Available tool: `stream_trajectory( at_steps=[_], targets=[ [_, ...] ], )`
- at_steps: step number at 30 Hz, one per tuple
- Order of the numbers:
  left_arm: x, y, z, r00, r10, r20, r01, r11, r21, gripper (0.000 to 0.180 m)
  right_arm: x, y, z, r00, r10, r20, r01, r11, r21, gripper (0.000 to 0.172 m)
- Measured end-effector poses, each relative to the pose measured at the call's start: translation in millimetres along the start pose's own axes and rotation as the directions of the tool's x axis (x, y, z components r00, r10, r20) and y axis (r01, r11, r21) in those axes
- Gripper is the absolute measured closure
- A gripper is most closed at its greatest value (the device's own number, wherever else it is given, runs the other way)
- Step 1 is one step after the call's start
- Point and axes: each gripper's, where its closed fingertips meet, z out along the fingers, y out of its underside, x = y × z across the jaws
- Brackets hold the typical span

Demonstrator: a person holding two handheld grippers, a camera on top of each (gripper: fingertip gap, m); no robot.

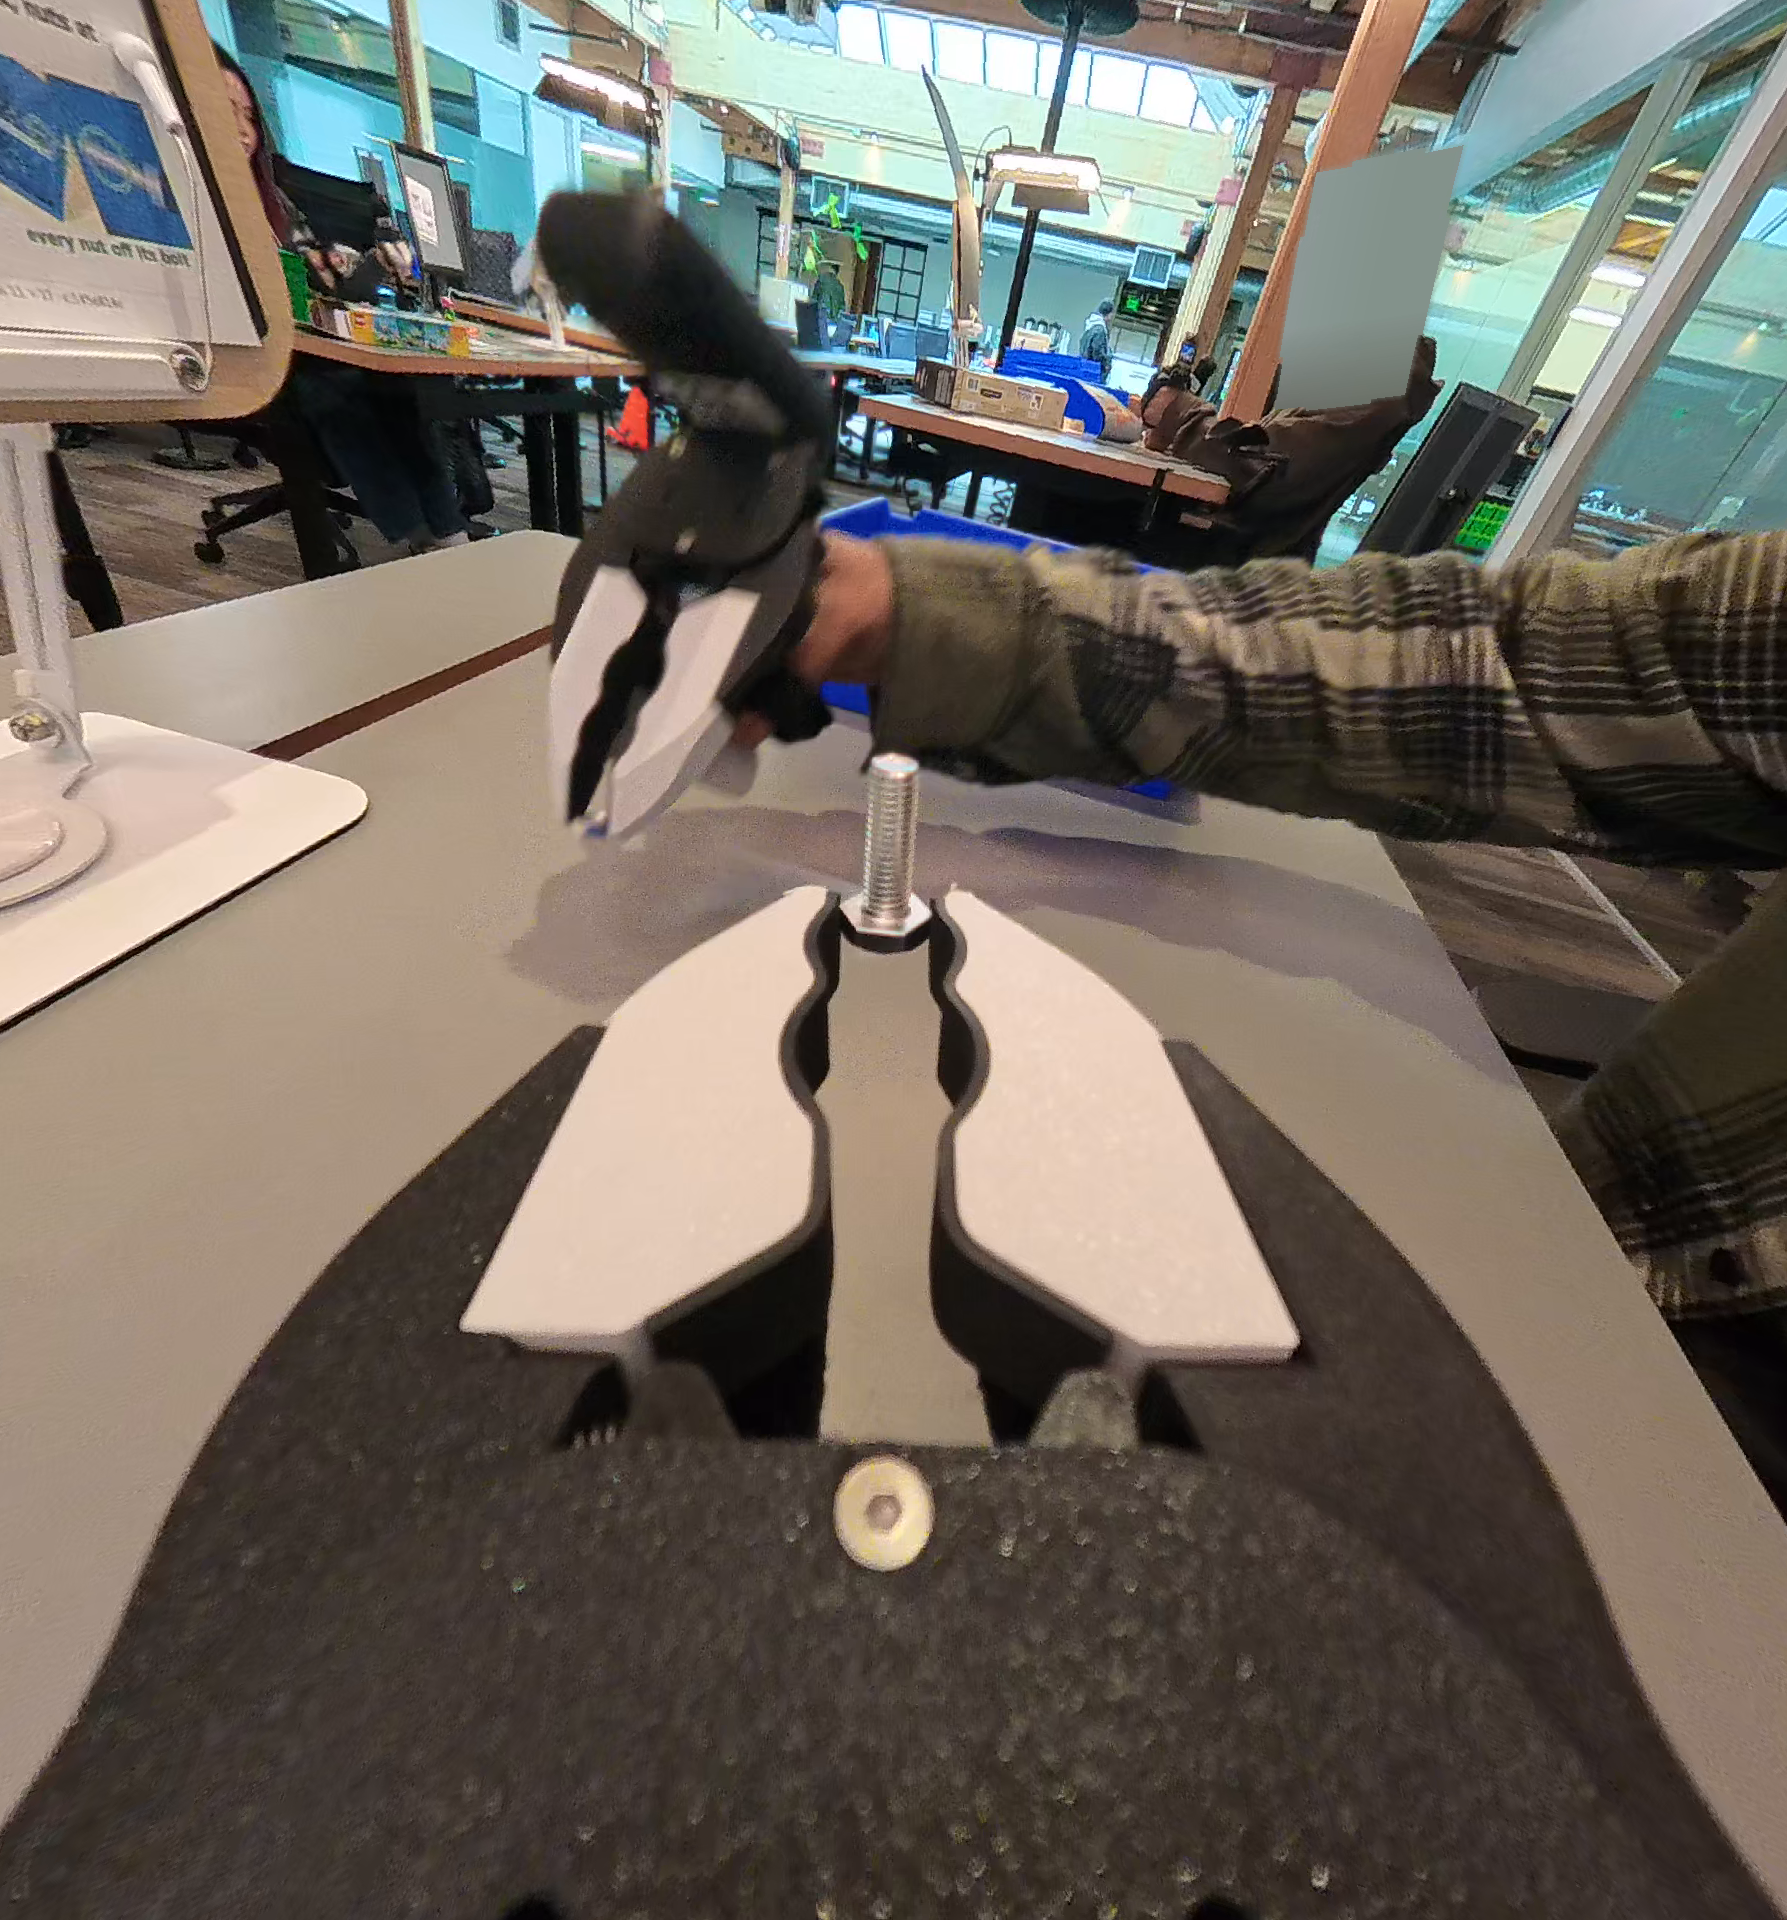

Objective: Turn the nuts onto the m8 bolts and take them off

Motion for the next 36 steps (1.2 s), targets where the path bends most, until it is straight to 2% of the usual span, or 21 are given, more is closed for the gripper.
stream_trajectory(
  at_steps=[1,6,9,27,32,36],
  targets=[
    [2,1,2,1.0,0.004,-0.004,-0.004,1.0,-0.006,0.165,-22,-19,-8,0.998,-0.042,0.048,0.041,0.999,0.027,0.158],
    [14,9,14,0.999,0.045,-0.022,-0.046,0.997,-0.065,0.165,-120,-82,-29,0.923,-0.33,0.199,0.337,0.942,0.001,0.158],
    [21,9,18,0.997,0.068,-0.032,-0.07,0.995,-0.074,0.165,-145,-99,-30,0.881,-0.408,0.242,0.428,0.903,-0.036,0.158],
    [22,3,19,0.993,0.12,0.016,-0.119,0.99,-0.078,0.165,-158,-101,-11,0.825,-0.431,0.364,0.537,0.8,-0.269,0.158],
    [20,-1,17,0.989,0.138,0.056,-0.135,0.989,-0.055,0.165,-157,-105,-12,0.849,-0.403,0.341,0.498,0.825,-0.265,0.157],
    [15,-6,14,0.982,0.15,0.117,-0.147,0.989,-0.032,0.165,-152,-110,-12,0.916,-0.305,0.261,0.371,0.892,-0.258,0.157]
  ],
)
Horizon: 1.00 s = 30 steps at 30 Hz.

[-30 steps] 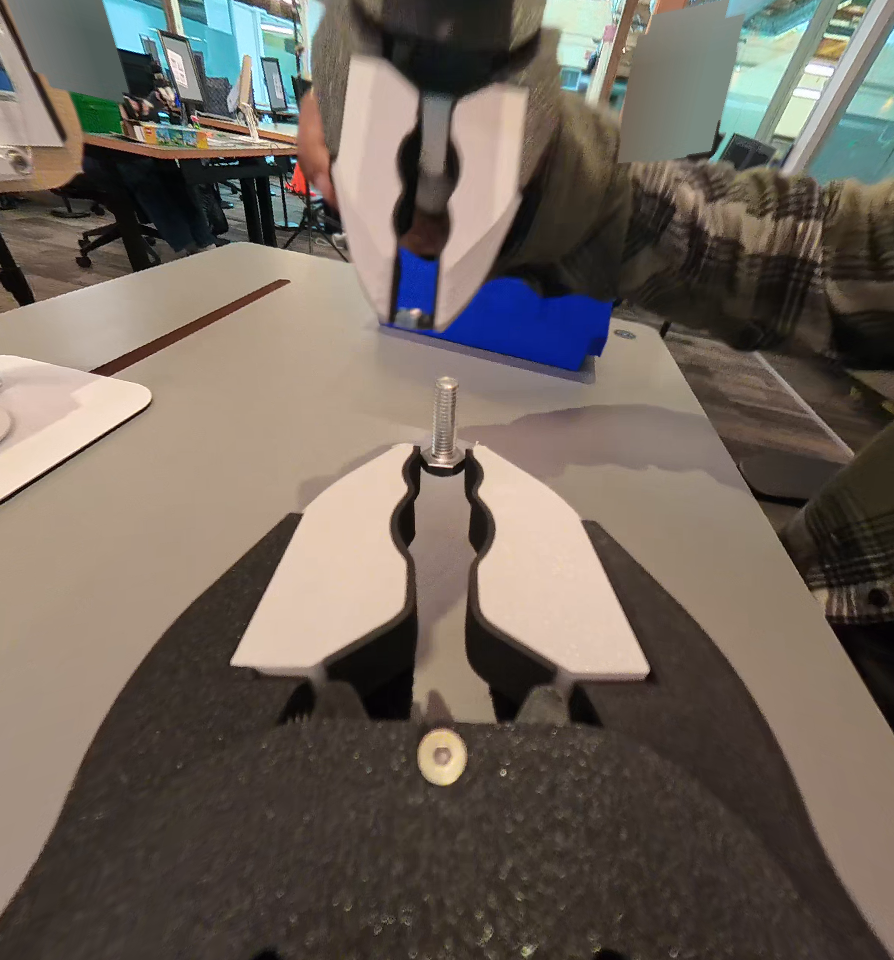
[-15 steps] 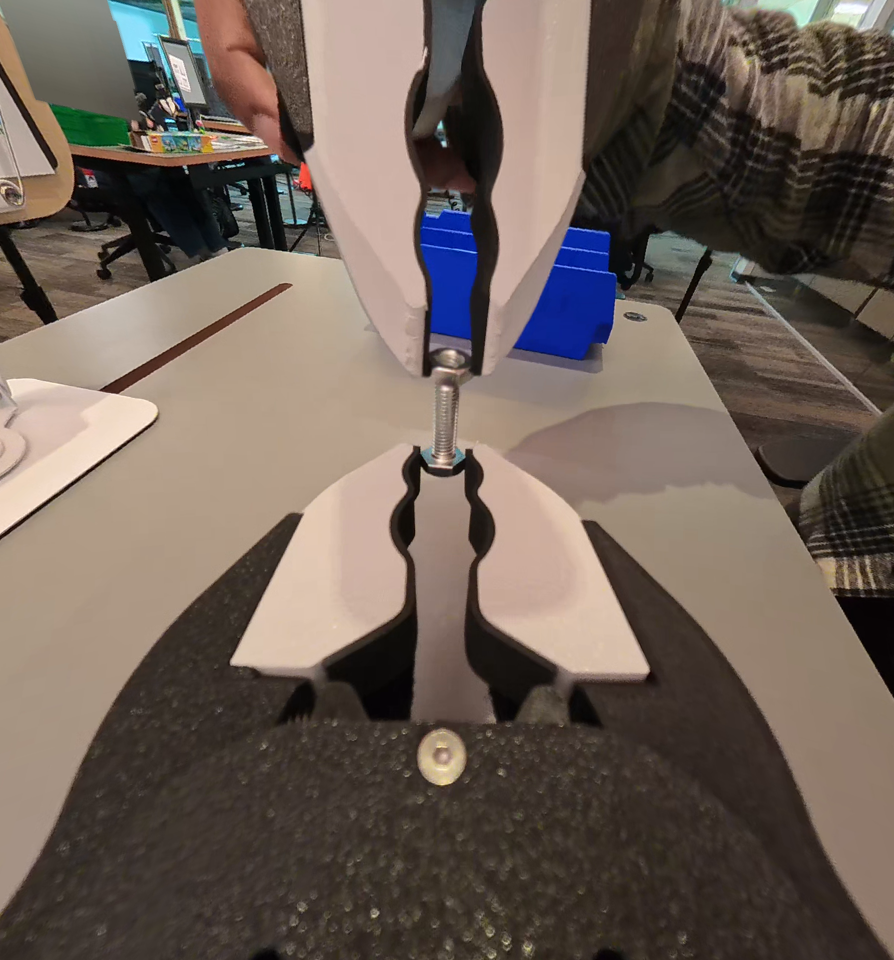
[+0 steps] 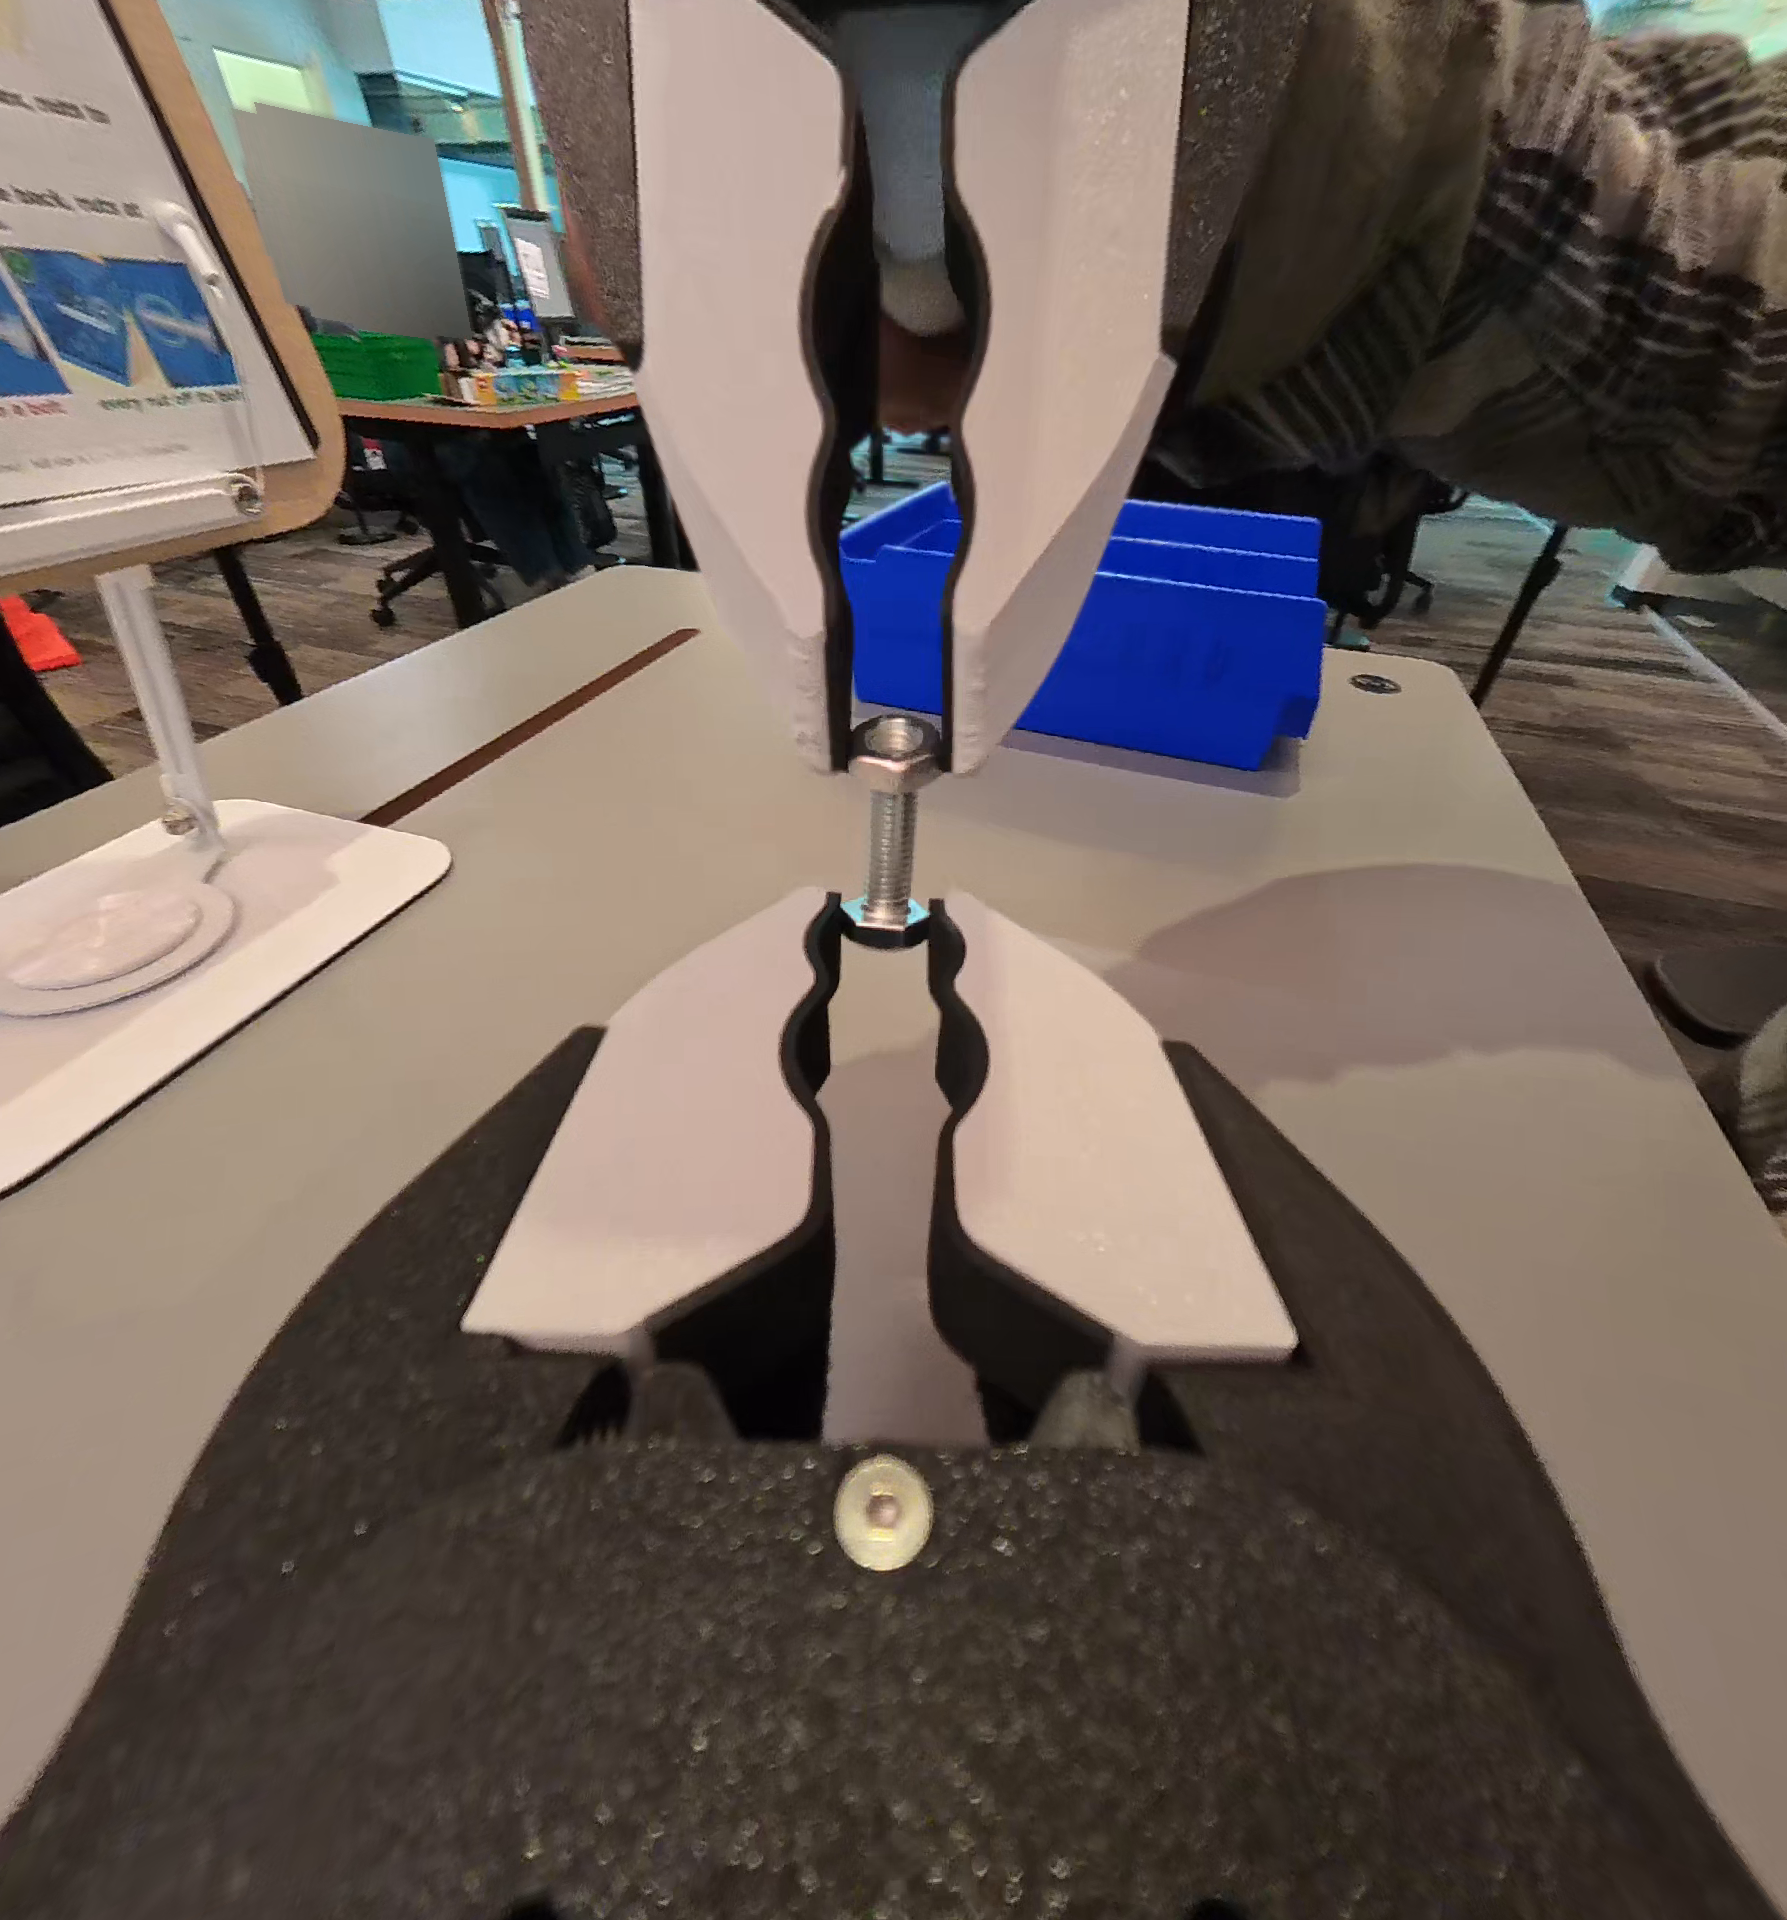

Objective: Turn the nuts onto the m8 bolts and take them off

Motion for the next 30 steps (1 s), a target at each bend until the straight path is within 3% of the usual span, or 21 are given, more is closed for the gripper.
stream_trajectory(
  at_steps=[9,23,30],
  targets=[
    [-10,-11,-8,0.996,-0.017,0.091,0.01,0.997,0.082,0.166,12,-15,-4,0.939,0.328,-0.106,-0.307,0.935,0.18,0.157],
    [-10,-22,-16,0.995,-0.1,0.029,0.092,0.978,0.186,0.165,14,-26,-12,0.972,0.19,-0.14,-0.117,0.904,0.411,0.158],
    [-3,-33,-21,0.989,-0.132,-0.063,0.144,0.952,0.271,0.165,7,-35,-20,0.988,0.092,-0.123,-0.01,0.838,0.545,0.158]
  ],
)
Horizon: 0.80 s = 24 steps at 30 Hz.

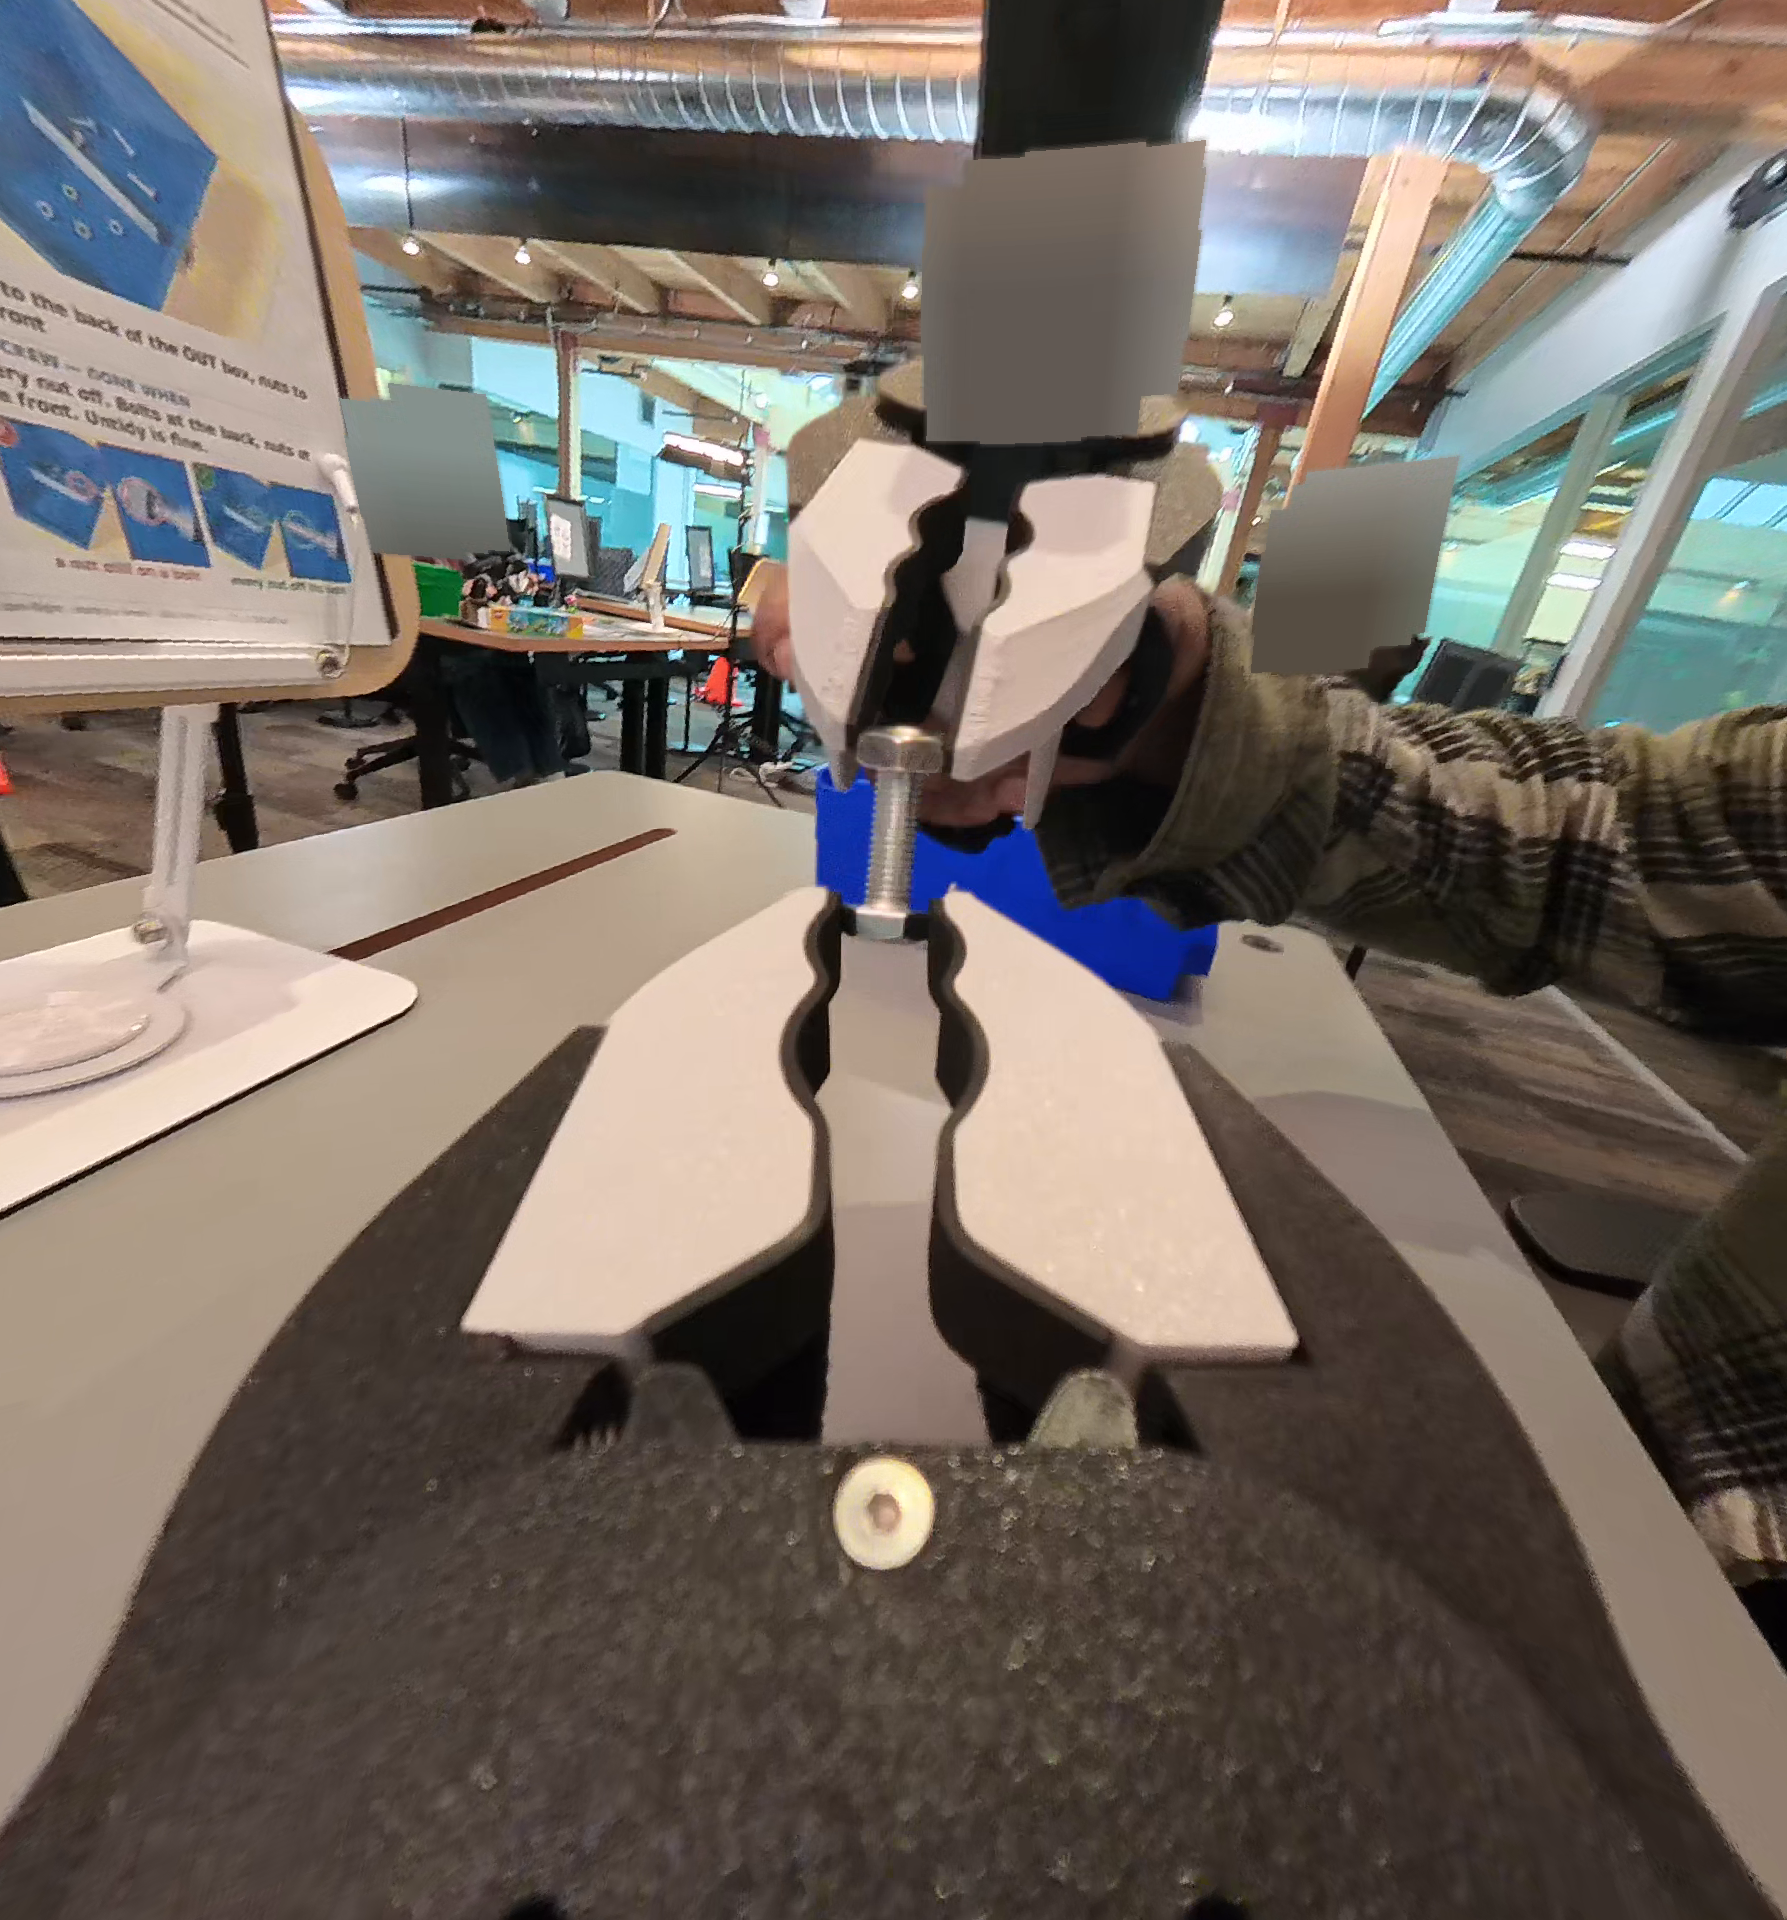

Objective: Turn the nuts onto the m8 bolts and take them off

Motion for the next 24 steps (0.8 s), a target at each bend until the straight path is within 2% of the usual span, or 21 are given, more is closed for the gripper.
stream_trajectory(
  at_steps=[6,13,20,24],
  targets=[
    [7,-7,-2,0.997,-0.03,-0.068,0.034,0.997,0.065,0.165,-6,-8,-1,0.998,-0.049,0.041,0.043,0.987,0.153,0.158],
    [11,-12,-3,0.999,0.016,-0.046,-0.012,0.996,0.084,0.166,-10,-14,-1,0.998,-0.024,0.059,0.011,0.98,0.2,0.158],
    [-4,-10,-6,0.99,0.088,0.114,-0.095,0.994,0.055,0.165,1,-12,4,0.989,0.052,-0.136,-0.023,0.978,0.206,0.158],
    [-8,-5,-6,0.988,0.075,0.133,-0.081,0.996,0.035,0.165,7,-8,6,0.968,0.124,-0.22,-0.08,0.977,0.197,0.157]
  ],
)
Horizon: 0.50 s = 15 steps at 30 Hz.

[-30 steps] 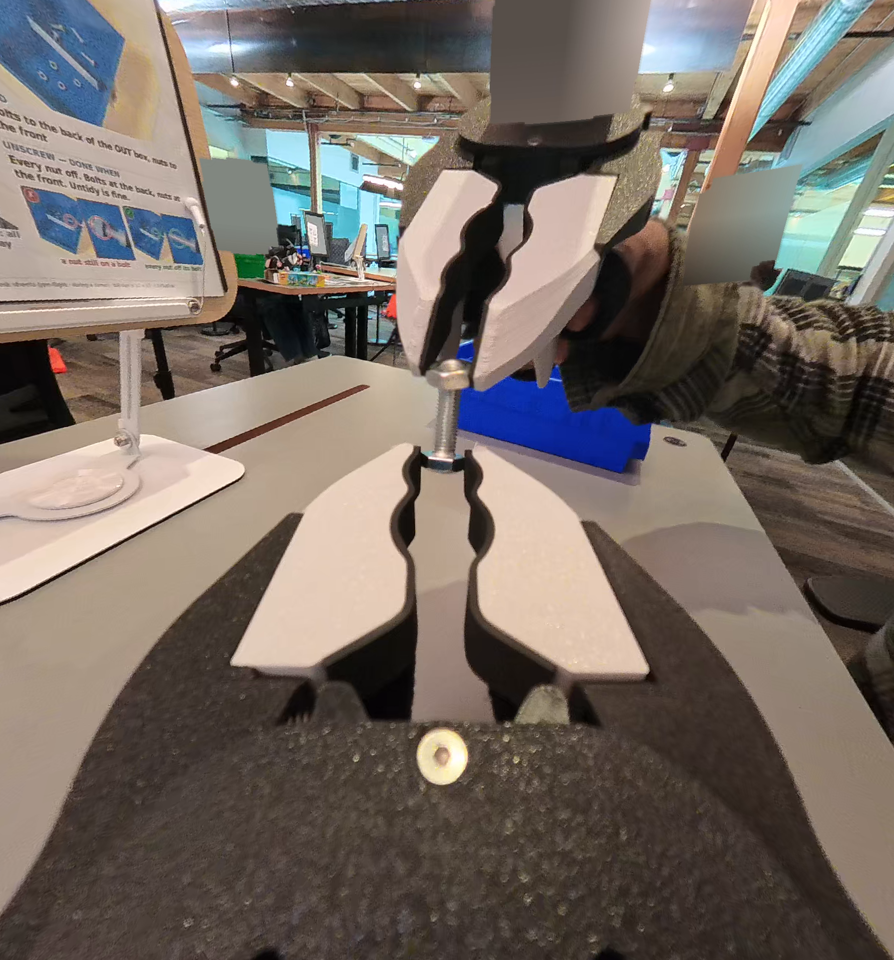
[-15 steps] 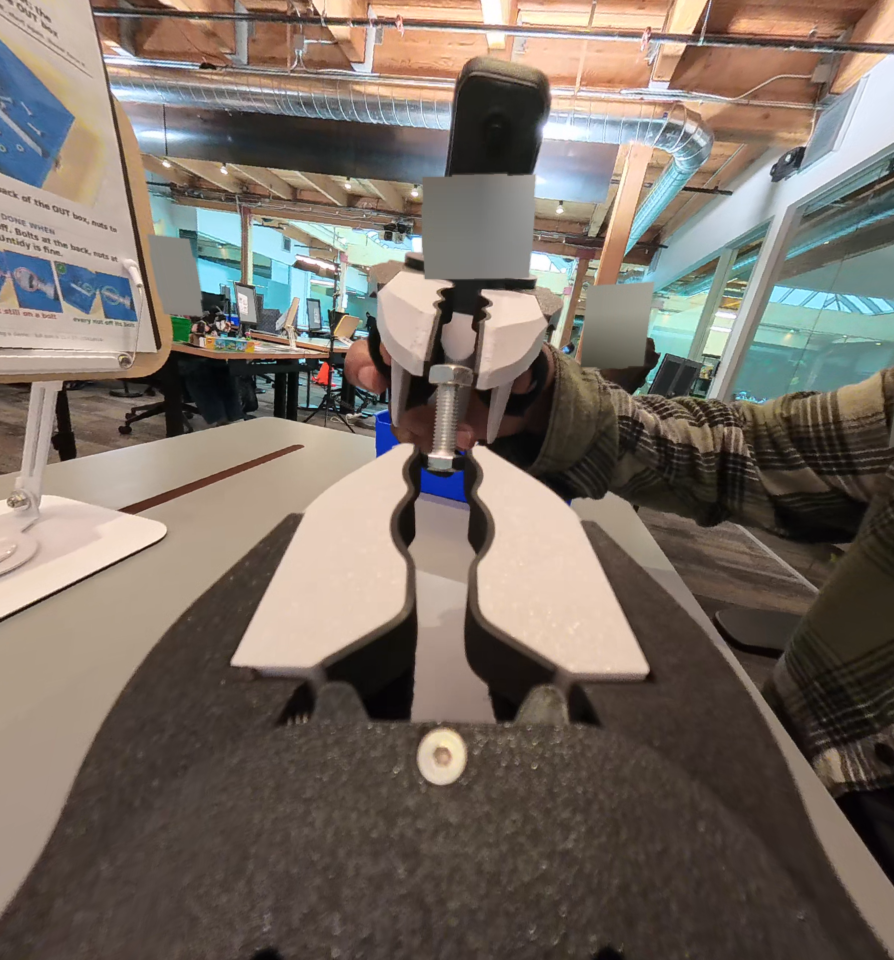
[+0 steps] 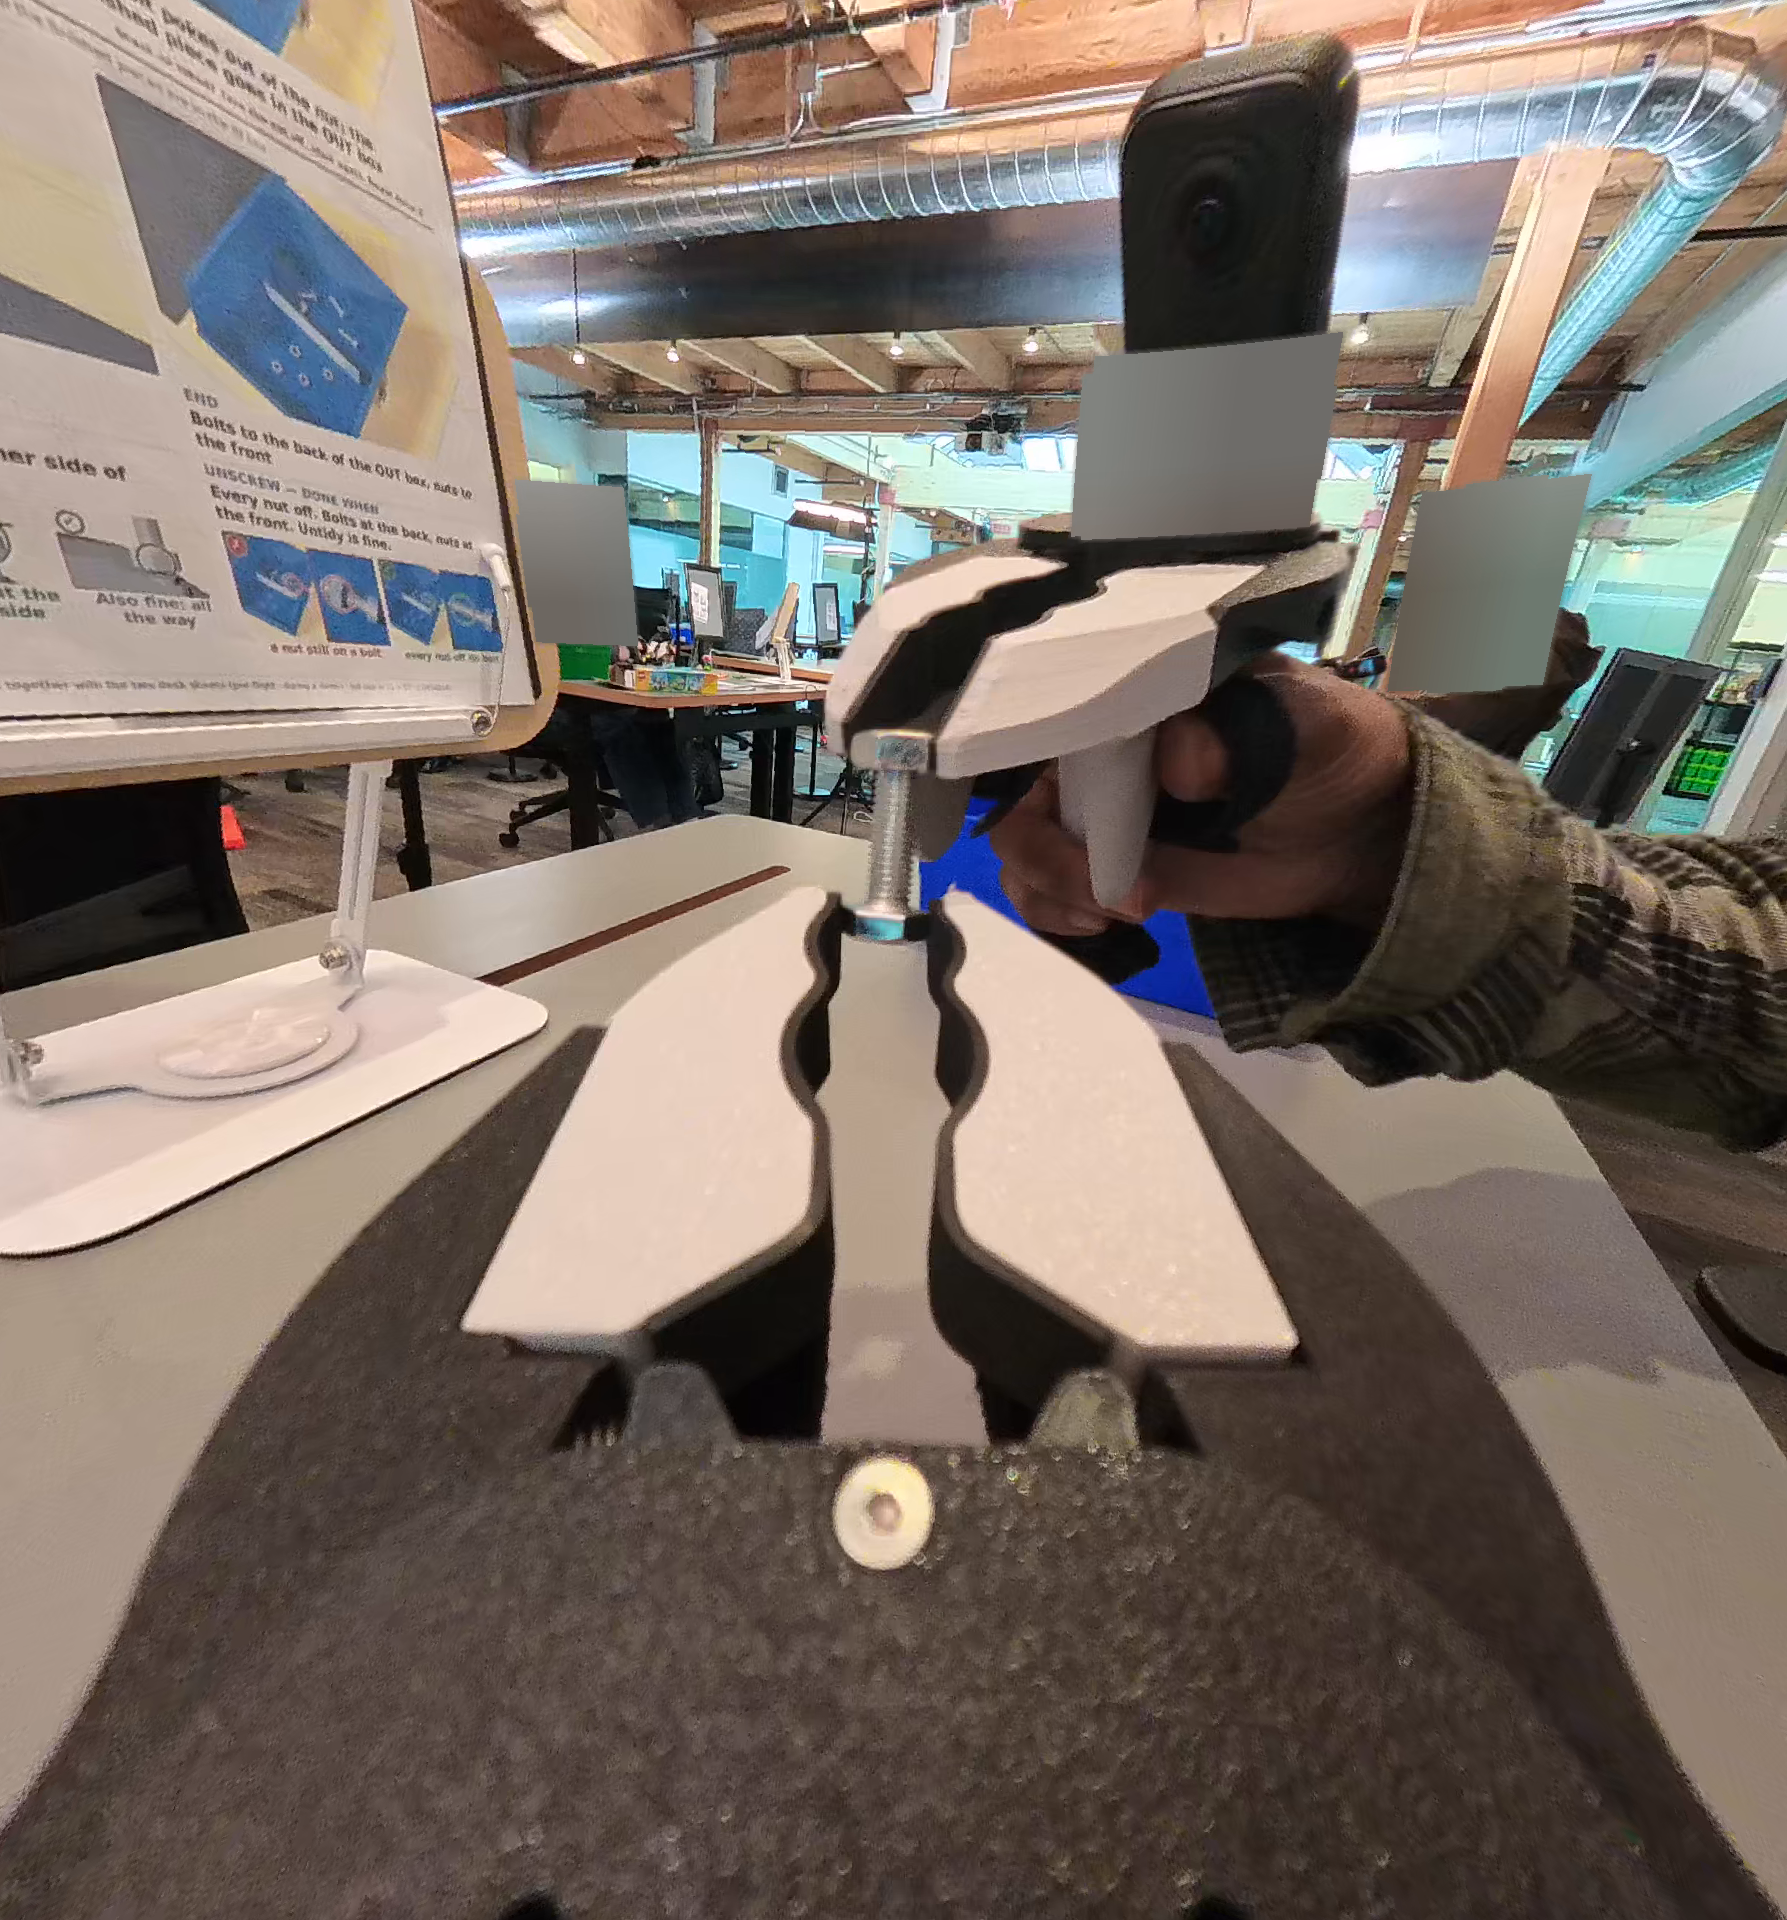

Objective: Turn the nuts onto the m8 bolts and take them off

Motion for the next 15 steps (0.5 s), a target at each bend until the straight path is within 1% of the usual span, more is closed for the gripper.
stream_trajectory(
  at_steps=[5,11,15],
  targets=[
    [-0.6,5.0,2.1,1.0,-0.019,-0.01,0.019,0.999,-0.027,0.165,2.5,4.0,-0.6,0.999,0.046,-0.002,-0.046,0.999,0.02,0.157],
    [3.0,9.3,5.1,1.0,0.001,-0.021,-0.002,0.998,-0.06,0.165,0.2,7.9,-0.1,0.999,0.032,0.024,-0.032,0.999,-0.004,0.154],
    [3.3,8.6,4.7,0.999,-0.01,-0.035,0.008,0.998,-0.054,0.165,-2.4,5.7,-2.7,0.999,0.005,0.051,-0.005,1.0,-0.002,0.138]
  ],
)
